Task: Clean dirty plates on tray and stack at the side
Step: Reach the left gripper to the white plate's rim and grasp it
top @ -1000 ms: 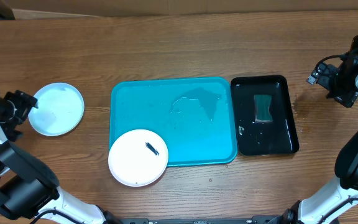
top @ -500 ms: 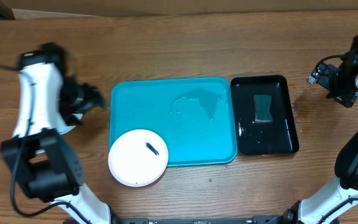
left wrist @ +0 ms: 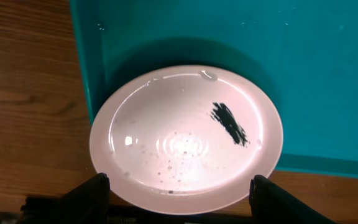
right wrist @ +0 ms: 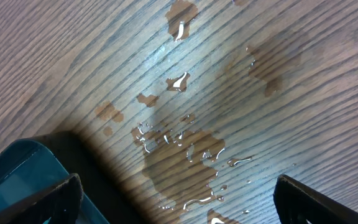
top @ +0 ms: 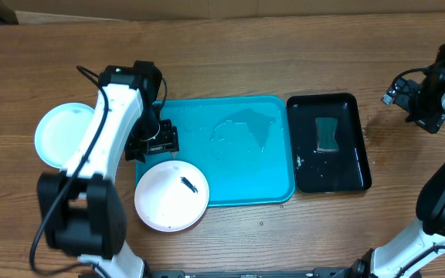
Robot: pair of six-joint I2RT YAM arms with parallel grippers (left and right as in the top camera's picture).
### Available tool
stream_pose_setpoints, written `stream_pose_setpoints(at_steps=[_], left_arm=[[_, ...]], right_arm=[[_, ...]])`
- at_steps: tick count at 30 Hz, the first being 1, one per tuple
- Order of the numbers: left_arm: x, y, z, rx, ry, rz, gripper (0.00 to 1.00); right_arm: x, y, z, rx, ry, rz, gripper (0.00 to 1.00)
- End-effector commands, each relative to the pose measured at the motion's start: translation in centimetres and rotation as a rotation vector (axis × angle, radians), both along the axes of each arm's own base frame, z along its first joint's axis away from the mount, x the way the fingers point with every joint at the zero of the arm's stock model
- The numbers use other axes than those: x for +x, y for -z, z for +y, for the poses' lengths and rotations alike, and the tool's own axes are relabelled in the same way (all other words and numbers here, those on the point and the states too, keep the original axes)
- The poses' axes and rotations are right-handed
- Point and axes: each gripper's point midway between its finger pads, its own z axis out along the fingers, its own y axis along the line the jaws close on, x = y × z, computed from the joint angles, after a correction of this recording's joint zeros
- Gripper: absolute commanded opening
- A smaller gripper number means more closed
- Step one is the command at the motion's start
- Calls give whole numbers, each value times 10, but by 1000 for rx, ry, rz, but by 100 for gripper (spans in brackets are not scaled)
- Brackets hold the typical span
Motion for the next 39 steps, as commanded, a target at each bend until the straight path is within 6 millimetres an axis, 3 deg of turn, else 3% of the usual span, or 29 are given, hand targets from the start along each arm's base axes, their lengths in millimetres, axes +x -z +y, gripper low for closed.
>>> stream_pose_setpoints(at_steps=[1,7,11,15,21,24,30,39], left_arm=[[-8,-34,18,121,-76,-119,73],[-43,-45,27,141,-195,-194,69],[-65,-27,34,154,-265,-243,61],[-78,2,47,215,-356,-284,61],[-85,51,46,207,-415,-267,61],[-87,63,44,201,-414,-251,59],[-86,64,45,202,-379,-248,58],[-83,57,70,139,-429,-226,58]], right_arm=[[8,-12,-3,-11,6,-37,100],[8,-12,-3,-11,6,-37,100],[7,-12,-3,-11,6,-37,100],[8,-12,-3,-11,6,-37,100],[8,-12,-3,-11,6,-37,100],[8,-12,-3,-11,6,-37,100],[8,-12,-3,-11,6,-37,100],[8,-12,-3,-11,6,-37,100]])
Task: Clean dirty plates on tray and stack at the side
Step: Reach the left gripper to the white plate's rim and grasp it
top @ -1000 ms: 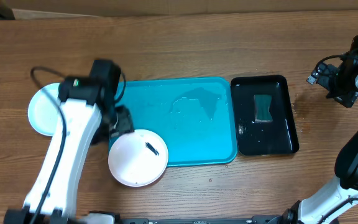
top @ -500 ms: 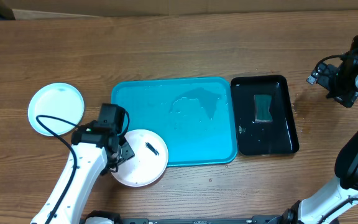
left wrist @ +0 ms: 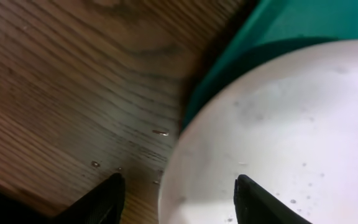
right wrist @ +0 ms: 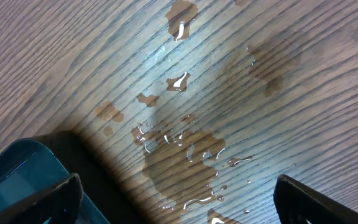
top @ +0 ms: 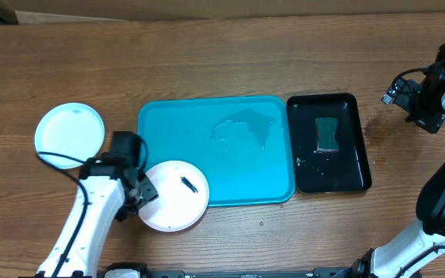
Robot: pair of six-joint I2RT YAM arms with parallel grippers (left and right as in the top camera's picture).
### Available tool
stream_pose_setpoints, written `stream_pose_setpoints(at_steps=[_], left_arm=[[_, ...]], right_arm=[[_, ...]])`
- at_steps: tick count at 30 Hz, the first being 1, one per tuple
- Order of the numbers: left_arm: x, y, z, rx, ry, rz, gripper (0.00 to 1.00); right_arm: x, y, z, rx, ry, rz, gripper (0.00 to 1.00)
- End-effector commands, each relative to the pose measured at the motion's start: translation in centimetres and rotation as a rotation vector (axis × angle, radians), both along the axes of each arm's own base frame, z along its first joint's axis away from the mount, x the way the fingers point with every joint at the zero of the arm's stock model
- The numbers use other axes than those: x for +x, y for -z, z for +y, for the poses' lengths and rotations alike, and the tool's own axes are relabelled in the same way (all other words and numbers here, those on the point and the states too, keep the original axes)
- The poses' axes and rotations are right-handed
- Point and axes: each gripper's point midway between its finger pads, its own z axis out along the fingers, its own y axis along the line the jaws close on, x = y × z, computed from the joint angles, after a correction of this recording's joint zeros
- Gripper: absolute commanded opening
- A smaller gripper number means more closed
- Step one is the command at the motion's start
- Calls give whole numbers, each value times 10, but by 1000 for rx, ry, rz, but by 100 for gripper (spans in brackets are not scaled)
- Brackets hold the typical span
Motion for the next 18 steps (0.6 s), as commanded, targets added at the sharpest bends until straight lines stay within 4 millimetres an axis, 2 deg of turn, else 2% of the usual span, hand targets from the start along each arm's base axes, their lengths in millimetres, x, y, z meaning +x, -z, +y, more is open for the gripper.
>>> stream_pose_setpoints(at_steps=[1,4,9,18], left_arm=[[8,-6,9,-31,1,-22,57],[5,-3,8,-70,-2,-18,55],[8,5,-11,-168,69,-38,52],[-2,17,-8,-148,68,-9,51]], right_arm=[[8,-12,-3,-12,6,-37,100],[8,-12,-3,-12,6,-37,100],[8,-12,-3,-12,6,-37,100],[8,-12,-3,-12,6,-37,100]])
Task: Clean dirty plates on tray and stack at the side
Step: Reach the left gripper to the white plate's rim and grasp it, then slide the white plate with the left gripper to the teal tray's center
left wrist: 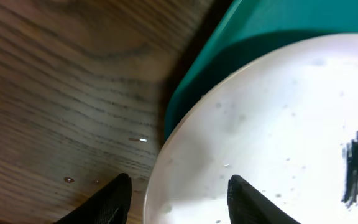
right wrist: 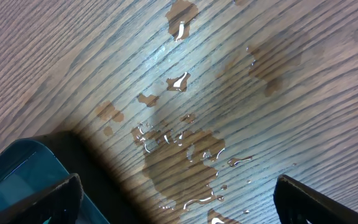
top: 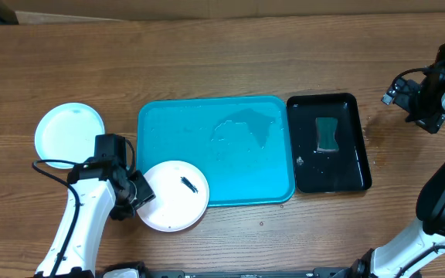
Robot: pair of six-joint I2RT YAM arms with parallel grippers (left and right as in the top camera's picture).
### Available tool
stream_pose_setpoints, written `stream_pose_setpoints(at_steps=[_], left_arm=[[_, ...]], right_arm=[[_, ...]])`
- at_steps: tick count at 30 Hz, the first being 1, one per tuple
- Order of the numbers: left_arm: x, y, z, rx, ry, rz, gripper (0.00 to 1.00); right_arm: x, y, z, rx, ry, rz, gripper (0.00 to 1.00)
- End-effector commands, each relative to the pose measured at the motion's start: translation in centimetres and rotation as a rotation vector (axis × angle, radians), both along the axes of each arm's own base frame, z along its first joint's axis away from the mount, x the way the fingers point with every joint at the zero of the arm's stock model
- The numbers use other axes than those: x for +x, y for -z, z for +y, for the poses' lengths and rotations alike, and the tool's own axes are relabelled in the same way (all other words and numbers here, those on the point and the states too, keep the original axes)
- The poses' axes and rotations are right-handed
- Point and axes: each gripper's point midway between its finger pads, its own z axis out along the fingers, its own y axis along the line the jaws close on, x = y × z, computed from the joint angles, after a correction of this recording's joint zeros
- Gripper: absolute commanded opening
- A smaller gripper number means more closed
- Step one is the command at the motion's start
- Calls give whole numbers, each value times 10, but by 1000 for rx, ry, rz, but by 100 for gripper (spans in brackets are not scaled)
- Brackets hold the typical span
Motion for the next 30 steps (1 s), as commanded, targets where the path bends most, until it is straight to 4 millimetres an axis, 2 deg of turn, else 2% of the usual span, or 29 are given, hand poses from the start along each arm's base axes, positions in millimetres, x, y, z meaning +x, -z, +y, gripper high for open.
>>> stream_pose_setpoints(at_steps=[1,2,7,9,14,17,20,26,30], left_arm=[[-7,8,-3,-5,29,24,50],[-10,11,-3,-6,29,30,50],[-13,18,-4,-14,29,31,21],[-12,18,-5,-18,29,28,14],[-4,15,-24,-129,33,-13,14],[8,10,-43,-242,42,-66,4],[20,3,-58,-332,56,-125,4],[41,-2,-66,-360,42,-204,4],[54,-7,-80,-372,57,-254,4]], right_arm=[[7,-12,-3,-12,5,-36,100],[7,-12,-3,-12,5,-36,100],[7,-12,-3,-12,5,-36,100],[7,-12,-3,-12,5,-36,100],[7,-12,-3,-12,5,-36,100],[7,-12,-3,-12,5,-36,100],[7,-12,-3,-12,5,-36,100],[7,-12,-3,-12,5,-36,100],[7,-12,-3,-12,5,-36,100]])
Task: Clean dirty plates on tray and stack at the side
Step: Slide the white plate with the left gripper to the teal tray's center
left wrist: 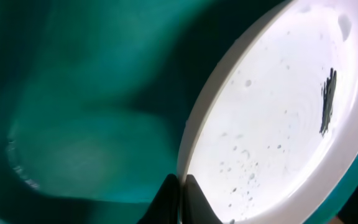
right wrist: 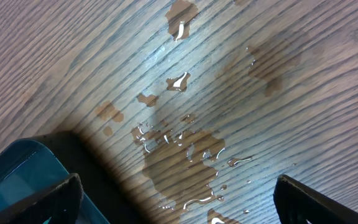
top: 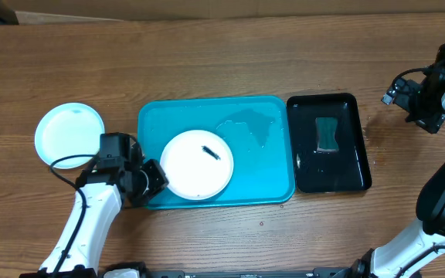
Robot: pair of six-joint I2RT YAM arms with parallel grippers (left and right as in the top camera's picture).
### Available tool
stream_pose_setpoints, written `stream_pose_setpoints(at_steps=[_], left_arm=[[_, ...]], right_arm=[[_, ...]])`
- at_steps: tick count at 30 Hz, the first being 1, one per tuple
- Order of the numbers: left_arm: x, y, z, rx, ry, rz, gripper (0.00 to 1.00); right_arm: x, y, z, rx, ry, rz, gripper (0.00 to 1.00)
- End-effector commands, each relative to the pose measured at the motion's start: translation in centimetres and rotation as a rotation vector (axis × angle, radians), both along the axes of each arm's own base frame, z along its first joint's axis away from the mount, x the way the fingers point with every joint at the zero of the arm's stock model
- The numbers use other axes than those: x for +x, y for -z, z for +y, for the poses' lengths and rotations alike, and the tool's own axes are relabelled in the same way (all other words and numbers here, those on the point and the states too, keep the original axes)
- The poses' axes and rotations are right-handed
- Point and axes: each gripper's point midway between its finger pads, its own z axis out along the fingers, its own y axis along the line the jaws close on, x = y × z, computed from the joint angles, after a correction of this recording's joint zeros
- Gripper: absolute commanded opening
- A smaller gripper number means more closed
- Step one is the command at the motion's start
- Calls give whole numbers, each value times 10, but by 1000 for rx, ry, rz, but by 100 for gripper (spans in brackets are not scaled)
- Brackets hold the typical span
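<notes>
A dirty white plate (top: 199,164) with a black smear (left wrist: 327,93) and water drops is over the left half of the teal tray (top: 261,166). My left gripper (left wrist: 180,194) is shut on the plate's near-left rim, and a dark shadow lies under that side of the plate (left wrist: 278,124). A clean white plate (top: 69,135) rests on the table left of the tray. My right gripper (right wrist: 176,202) hangs open over wet wood at the far right, holding nothing.
A black tray (top: 329,143) holding a green sponge (top: 328,133) and water stands right of the teal tray. Water is spilled on the wood (right wrist: 185,143) beside the black tray's corner (right wrist: 17,168).
My left gripper, open around the plate's left rim, is now shut on it. The plate has gone from the tray's front-left corner to well over the tray. The right arm has not moved.
My left gripper was first open above the tray's left edge, with the dirty plate lying across the tray's front-left corner. Then it was low at the plate's left rim, still open. Now it grips the rim and the plate is over the tray.
</notes>
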Motion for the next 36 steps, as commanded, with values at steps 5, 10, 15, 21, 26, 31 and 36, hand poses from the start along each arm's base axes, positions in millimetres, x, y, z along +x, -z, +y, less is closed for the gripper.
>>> stream_pose_setpoints(at_steps=[5,10,15,21,26,31,36], left_arm=[[14,-5,-33,-32,16,-50,4],[27,-17,-49,7,70,-93,4],[42,-32,-61,46,140,-53,4],[67,-33,-68,110,209,17,4],[82,-25,-78,121,252,47,4],[86,-16,-88,132,299,34,4],[86,-8,-89,224,325,24,4]], right_arm=[[8,-12,-4,-12,6,-37,100],[8,-12,-4,-12,6,-37,100],[8,-12,-4,-12,6,-37,100],[8,-12,-4,-12,6,-37,100],[8,-12,-4,-12,6,-37,100],[8,-12,-4,-12,6,-37,100],[8,-12,-4,-12,7,-37,100]])
